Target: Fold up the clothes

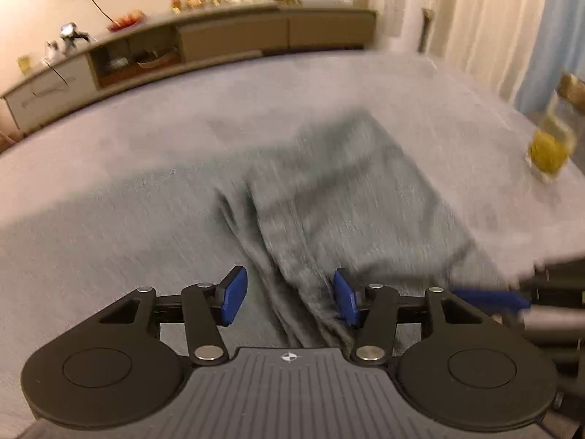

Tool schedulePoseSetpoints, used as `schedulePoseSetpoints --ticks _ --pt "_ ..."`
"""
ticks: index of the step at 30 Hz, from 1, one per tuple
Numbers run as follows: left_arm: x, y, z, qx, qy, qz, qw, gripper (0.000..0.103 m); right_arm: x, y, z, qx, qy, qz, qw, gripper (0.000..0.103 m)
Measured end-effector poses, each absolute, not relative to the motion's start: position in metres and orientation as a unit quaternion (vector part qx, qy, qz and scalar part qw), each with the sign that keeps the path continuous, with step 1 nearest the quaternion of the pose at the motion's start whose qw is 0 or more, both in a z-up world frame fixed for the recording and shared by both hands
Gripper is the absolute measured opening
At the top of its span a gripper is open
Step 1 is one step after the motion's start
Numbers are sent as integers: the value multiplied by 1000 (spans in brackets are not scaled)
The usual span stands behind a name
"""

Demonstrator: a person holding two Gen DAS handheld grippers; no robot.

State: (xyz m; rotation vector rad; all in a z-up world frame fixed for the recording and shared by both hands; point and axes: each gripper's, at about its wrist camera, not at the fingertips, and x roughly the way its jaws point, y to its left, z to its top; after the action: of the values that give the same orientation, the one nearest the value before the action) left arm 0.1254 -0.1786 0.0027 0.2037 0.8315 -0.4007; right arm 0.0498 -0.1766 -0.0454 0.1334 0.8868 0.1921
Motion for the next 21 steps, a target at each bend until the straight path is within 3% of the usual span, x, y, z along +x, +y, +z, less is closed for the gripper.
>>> schedulePoseSetpoints --ticks 2,4,9,10,12,18,19,20,21 --pt "130 -180 25 94 385 -194 897 57 43 -182 -37 74 413 90 903 35" --pt "136 -185 45 92 373 -197 902 61 37 -192 -29 89 390 71 914 49" --pt "150 -232 48 126 390 -212 887 73 40 -220 -33 126 378 8 917 50" --pt "153 -242 43 127 402 -218 880 77 43 -222 -39 129 389 8 912 47" --pt "159 -261 33 130 427 -230 865 77 49 -217 -50 123 408 23 904 13" --pt "157 -291 13 158 443 -243 849 79 38 -193 -32 73 344 67 934 10" --pt "153 -290 13 168 435 -241 851 76 36 -190 -28 71 331 77 938 10" --pt "150 -288 12 178 428 -239 853 55 35 -186 -24 69 318 87 942 10" --pt "149 -282 15 175 422 -243 856 42 35 -182 -22 70 311 98 943 10"
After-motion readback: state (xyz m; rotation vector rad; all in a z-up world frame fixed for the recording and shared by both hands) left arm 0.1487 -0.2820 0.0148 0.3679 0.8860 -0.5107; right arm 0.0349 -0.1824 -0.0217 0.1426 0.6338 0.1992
